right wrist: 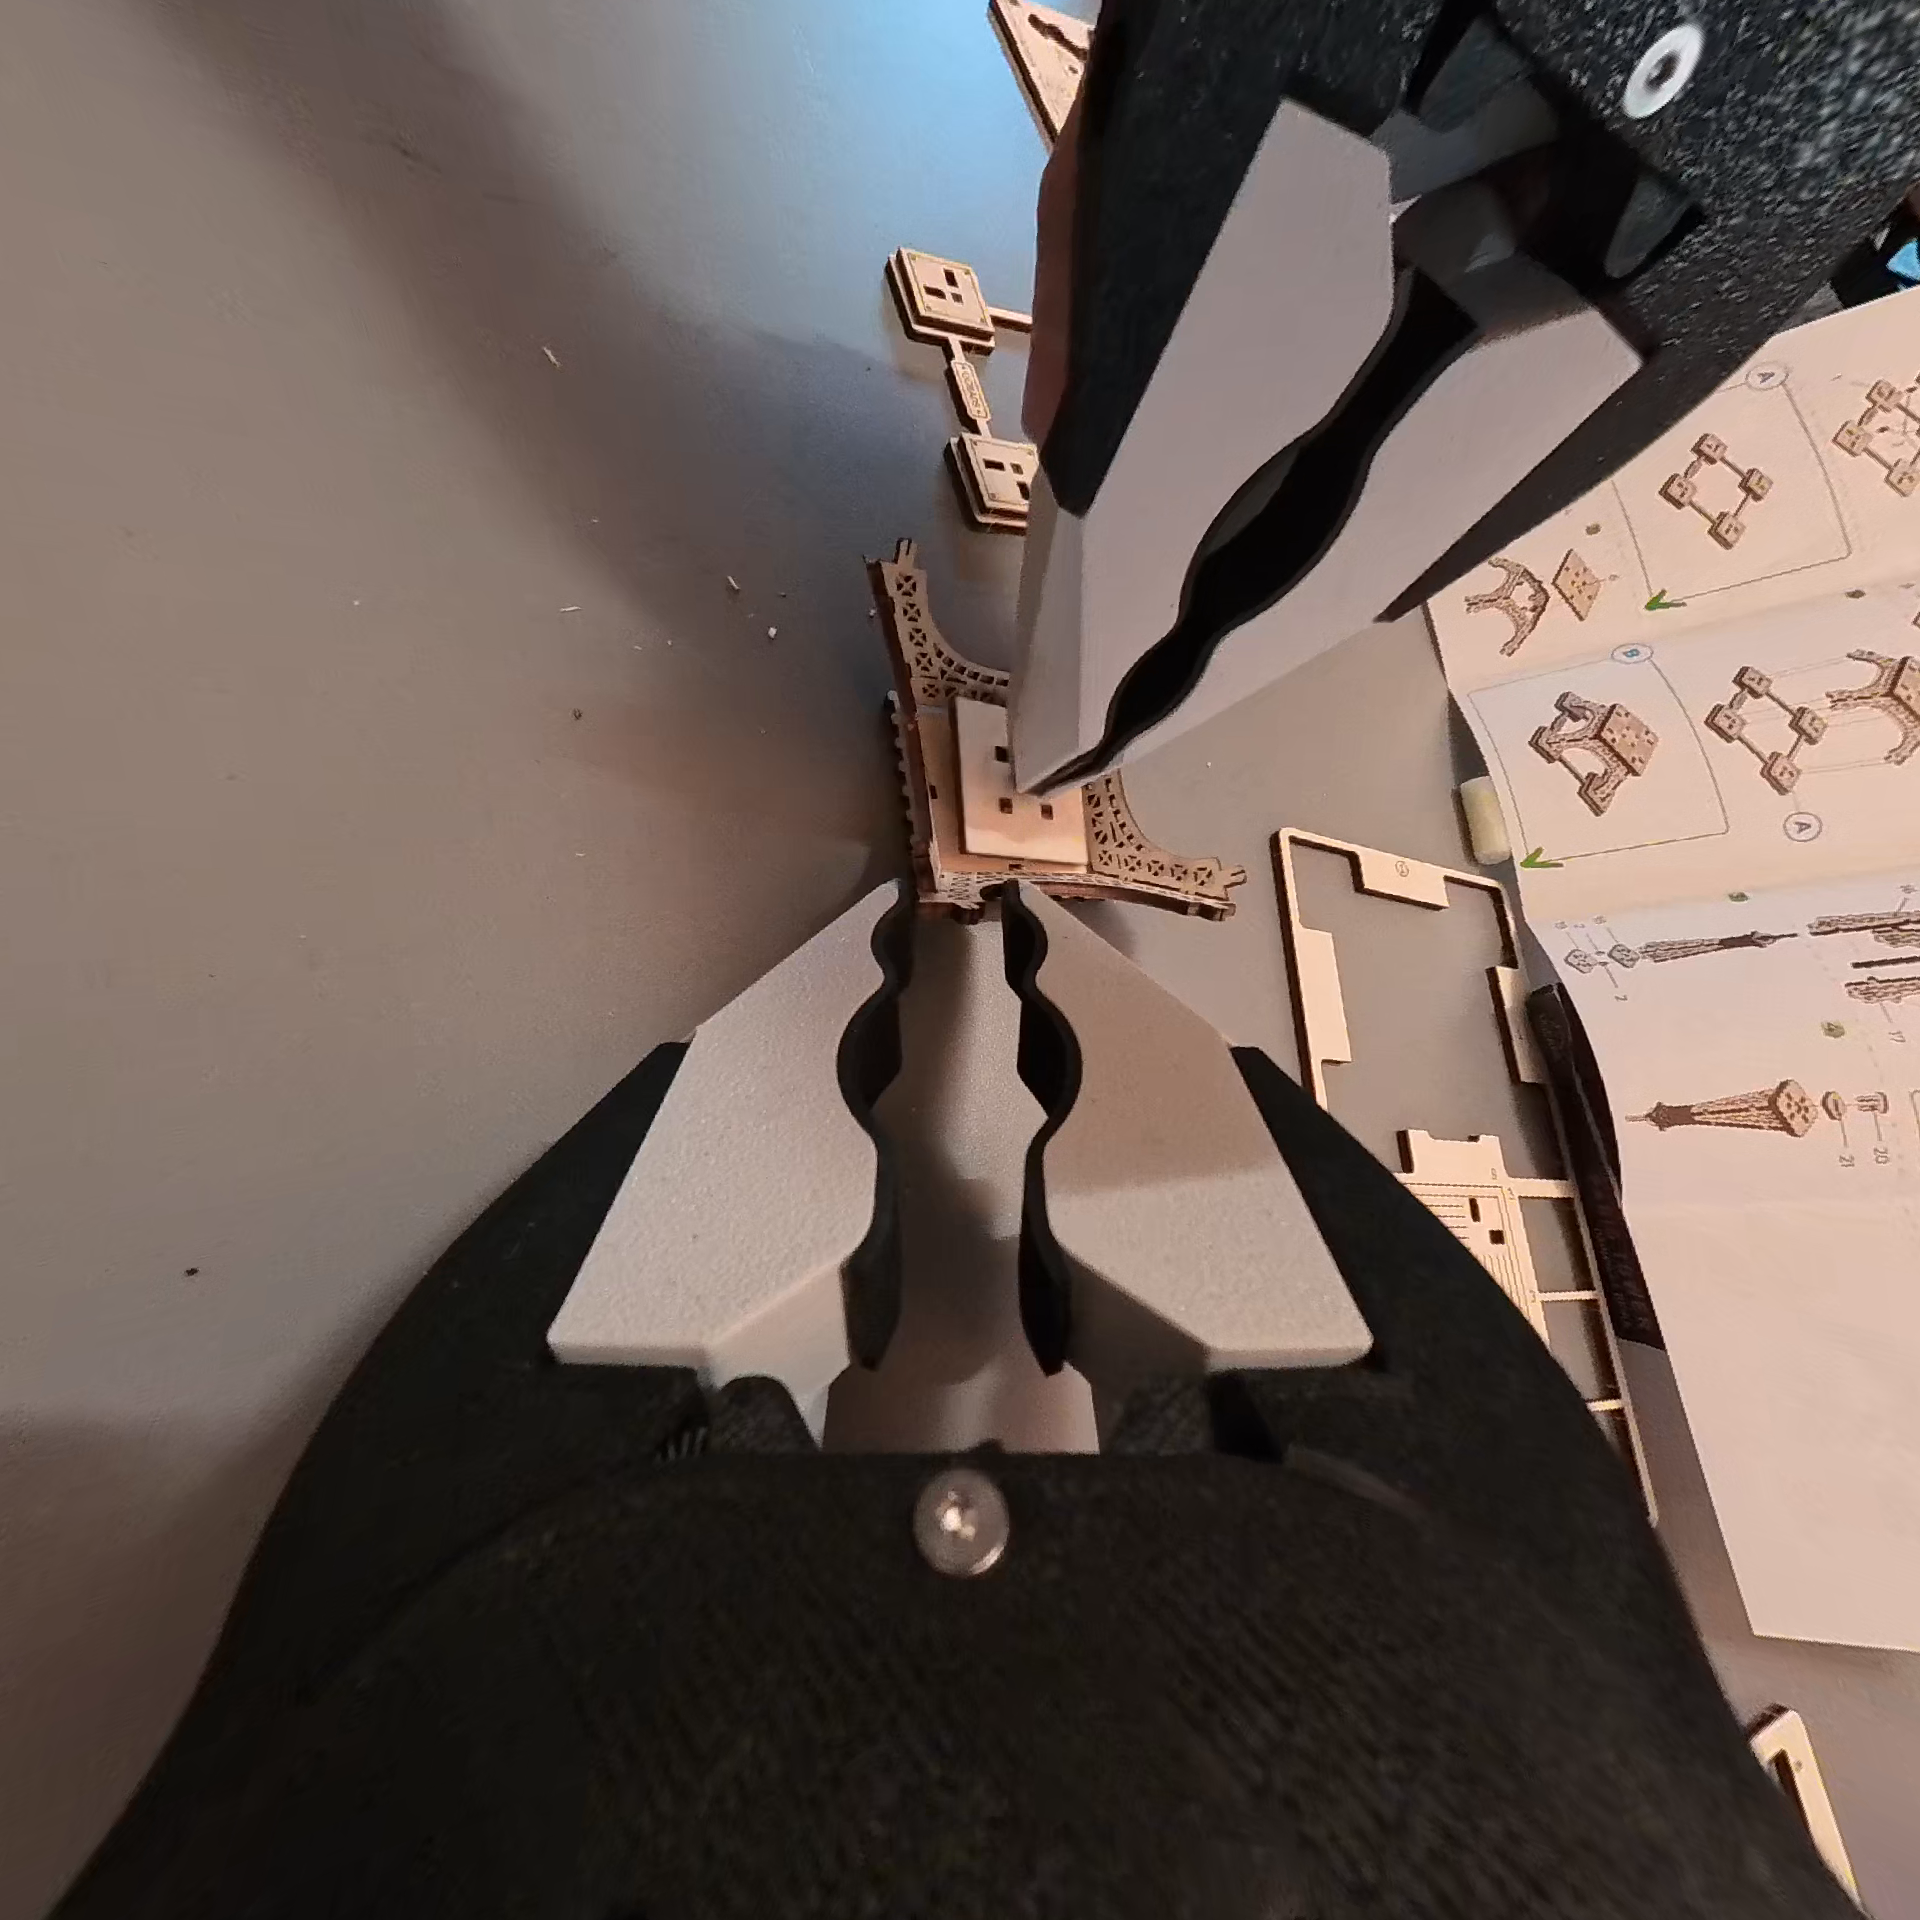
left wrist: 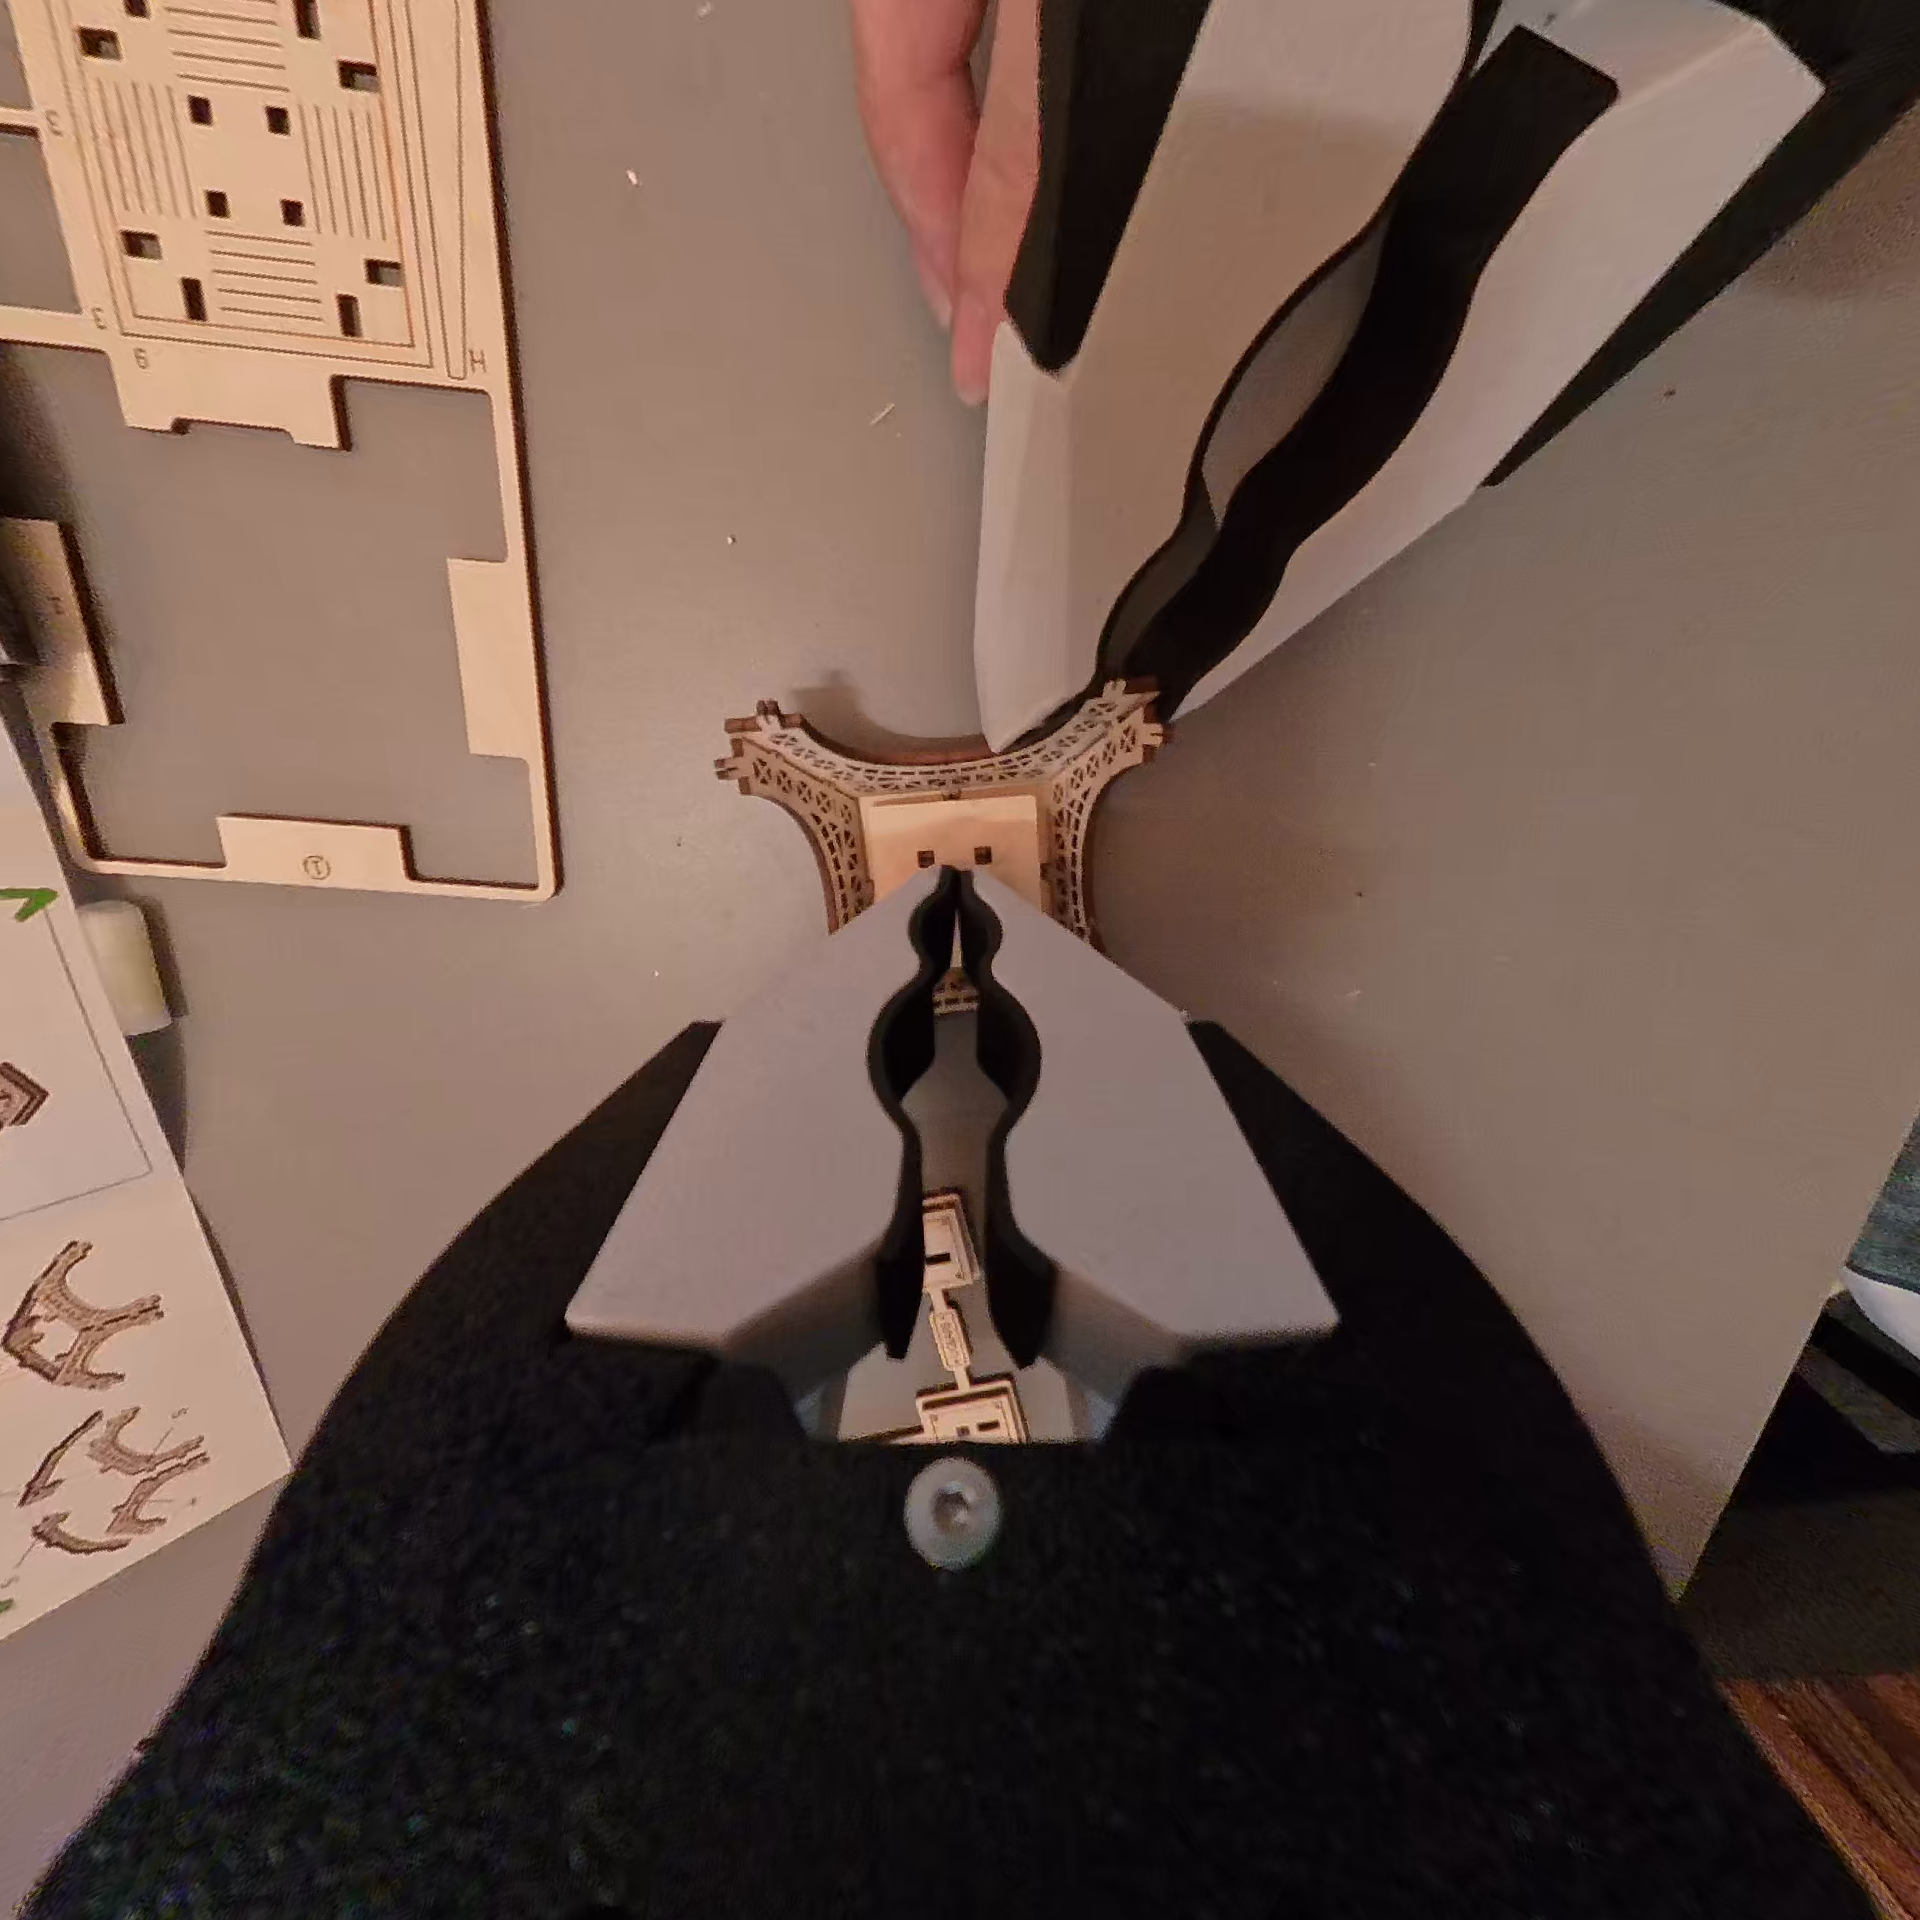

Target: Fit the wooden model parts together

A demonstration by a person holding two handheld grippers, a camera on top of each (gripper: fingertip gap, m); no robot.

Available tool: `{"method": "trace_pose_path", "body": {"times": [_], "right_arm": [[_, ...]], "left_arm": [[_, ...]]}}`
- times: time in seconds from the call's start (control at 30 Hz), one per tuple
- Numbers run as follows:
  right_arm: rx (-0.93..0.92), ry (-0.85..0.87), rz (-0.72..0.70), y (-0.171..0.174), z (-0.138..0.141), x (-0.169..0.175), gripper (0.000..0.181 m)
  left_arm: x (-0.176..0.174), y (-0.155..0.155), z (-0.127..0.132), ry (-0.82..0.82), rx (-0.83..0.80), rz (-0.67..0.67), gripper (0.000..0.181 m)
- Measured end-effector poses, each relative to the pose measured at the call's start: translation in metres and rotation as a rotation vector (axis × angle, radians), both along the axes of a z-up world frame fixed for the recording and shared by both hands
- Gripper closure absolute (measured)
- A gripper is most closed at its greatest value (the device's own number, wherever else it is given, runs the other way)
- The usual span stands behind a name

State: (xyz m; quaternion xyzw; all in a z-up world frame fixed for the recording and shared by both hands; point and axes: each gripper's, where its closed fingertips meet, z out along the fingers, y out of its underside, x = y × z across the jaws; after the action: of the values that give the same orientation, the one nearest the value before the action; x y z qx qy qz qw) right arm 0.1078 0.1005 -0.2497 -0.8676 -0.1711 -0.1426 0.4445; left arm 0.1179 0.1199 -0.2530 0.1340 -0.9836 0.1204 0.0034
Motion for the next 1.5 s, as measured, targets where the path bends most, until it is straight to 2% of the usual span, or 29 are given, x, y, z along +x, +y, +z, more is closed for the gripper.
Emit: {"method": "trace_pose_path", "body": {"times": [0.43,0.57,0.8,1.03,1.23,1.5], "right_arm": [[-0.005,0.014,-0.006,0.000,-0.001,0.001,0.166],[-0.009,0.037,-0.024,-0.001,-0.001,0.003,0.163],[-0.014,0.053,-0.018,-0.001,-0.001,-0.001,0.164],[-0.014,0.044,-0.022,0.000,-0.001,-0.001,0.164],[-0.014,0.046,-0.022,0.000,-0.001,-0.001,0.164],[-0.014,0.049,-0.024,0.000,-0.001,0.000,0.164]], "left_arm": [[0.000,0.001,0.000,-0.017,0.067,-0.009,0.181],[0.000,0.001,-0.001,-0.040,0.079,0.055,0.181],[0.001,0.001,0.000,-0.116,-0.034,0.205,0.181],[0.001,0.001,0.001,-0.155,-0.133,0.247,0.181],[0.000,0.001,0.010,-0.106,-0.179,0.209,0.181],[-0.001,0.001,0.003,-0.037,-0.114,0.131,0.181]]}}
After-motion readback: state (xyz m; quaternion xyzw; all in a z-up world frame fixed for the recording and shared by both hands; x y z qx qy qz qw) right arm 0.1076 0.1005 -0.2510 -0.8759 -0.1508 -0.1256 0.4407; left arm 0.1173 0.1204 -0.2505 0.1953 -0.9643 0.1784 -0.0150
